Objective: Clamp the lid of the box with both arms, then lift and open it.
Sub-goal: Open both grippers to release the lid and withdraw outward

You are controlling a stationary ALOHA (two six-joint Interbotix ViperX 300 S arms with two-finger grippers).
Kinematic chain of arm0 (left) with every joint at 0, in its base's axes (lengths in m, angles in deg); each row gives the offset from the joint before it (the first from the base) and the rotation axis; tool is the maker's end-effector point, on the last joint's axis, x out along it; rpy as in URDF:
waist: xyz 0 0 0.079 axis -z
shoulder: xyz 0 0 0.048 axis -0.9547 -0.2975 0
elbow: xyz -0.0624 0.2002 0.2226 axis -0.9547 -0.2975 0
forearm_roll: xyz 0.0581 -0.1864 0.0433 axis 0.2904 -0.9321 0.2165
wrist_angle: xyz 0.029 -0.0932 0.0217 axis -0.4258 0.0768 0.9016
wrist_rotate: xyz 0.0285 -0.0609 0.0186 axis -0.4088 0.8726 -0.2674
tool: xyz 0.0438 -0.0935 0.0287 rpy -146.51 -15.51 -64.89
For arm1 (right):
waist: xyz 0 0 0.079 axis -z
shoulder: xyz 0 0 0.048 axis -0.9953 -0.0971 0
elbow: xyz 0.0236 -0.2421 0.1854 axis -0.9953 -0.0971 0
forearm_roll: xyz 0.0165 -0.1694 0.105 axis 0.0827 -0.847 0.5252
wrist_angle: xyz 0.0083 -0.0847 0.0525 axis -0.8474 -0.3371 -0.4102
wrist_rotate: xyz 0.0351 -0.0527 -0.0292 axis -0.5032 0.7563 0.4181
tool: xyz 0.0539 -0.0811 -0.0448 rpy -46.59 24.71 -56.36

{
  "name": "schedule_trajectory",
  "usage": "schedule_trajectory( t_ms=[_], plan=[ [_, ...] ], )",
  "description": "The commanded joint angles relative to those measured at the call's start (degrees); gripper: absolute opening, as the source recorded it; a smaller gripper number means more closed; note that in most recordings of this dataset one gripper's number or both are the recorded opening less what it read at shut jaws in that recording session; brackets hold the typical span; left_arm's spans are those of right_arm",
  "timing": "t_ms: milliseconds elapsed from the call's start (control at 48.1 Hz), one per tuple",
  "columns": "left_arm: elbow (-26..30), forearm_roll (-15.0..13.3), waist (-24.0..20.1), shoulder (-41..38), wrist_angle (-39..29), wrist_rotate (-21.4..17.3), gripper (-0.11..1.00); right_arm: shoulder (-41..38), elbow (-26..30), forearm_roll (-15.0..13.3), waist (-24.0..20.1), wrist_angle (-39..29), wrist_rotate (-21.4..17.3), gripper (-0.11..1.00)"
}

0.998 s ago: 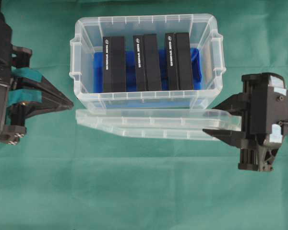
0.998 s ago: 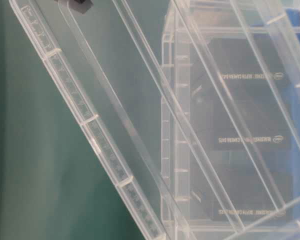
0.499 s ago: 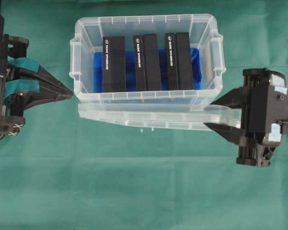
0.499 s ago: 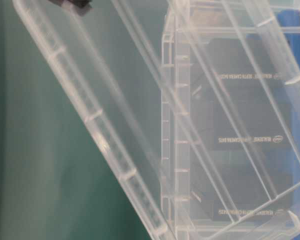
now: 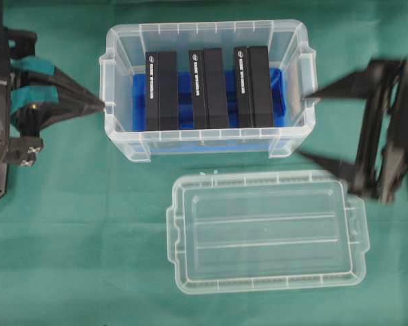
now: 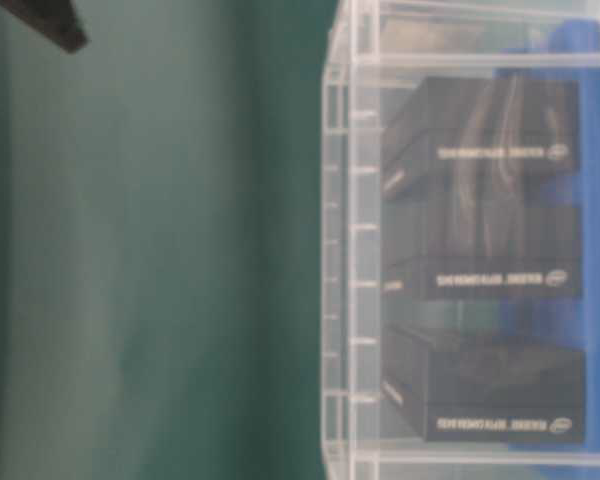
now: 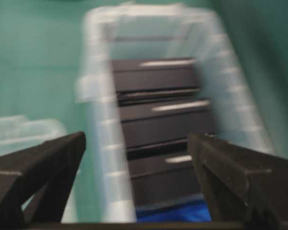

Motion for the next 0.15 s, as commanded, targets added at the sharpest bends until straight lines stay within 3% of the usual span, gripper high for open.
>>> schedule_trajectory(
  t_ms=[0,125],
  plan=[
    [0.6,-0.1,-1.0,0.3,1.3,-1.8,0.00,1.8,0.3,-1.4,3.5,-0.1,-0.1,0.92],
    [0.5,-0.2,-1.4,0.3,1.5,-4.0,0.00,3.0,-0.5,-2.5,5.9,0.0,0.2,0.92]
  ],
)
